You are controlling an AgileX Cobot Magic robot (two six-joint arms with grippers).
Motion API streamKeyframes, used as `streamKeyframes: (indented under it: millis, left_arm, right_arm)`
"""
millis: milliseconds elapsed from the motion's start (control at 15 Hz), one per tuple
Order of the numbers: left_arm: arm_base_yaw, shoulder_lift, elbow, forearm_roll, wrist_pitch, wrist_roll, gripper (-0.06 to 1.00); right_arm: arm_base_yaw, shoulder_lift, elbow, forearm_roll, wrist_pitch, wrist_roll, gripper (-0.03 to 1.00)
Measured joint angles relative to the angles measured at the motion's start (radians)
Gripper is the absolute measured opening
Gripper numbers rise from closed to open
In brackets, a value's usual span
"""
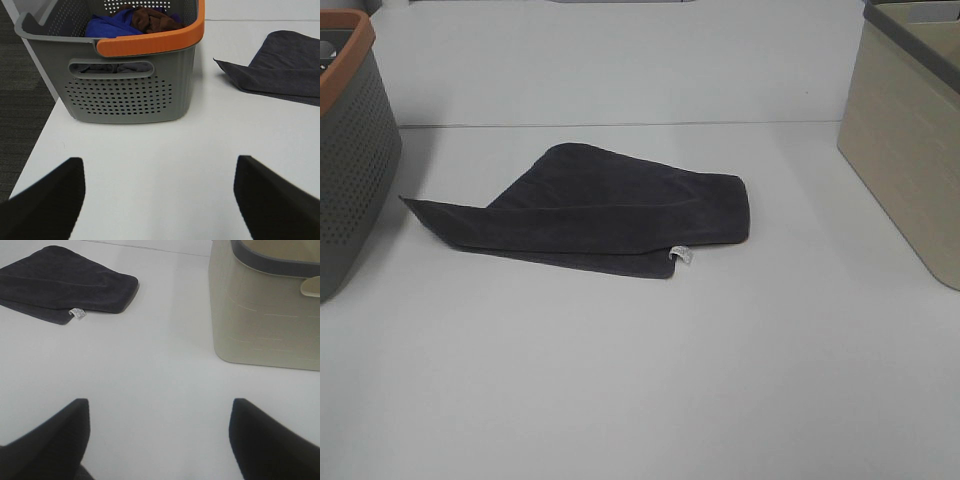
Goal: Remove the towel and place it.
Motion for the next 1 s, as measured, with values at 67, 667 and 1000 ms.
streamKeyframes:
  millis: [67,667,1000]
  left_arm:
    - [0.0,0.0,0.0,0.0,0.0,0.0,0.76]
    - [0.0,0.0,0.0,0.0,0.0,0.0,0.76]
    - [0.0,0.0,0.0,0.0,0.0,0.0,0.76]
  right_arm:
    - [-0.001,0.0,0.0,0.0,0.0,0.0,0.76]
    - [-0.001,0.0,0.0,0.0,0.0,0.0,0.76]
    - [-0.001,0.0,0.0,0.0,0.0,0.0,0.76]
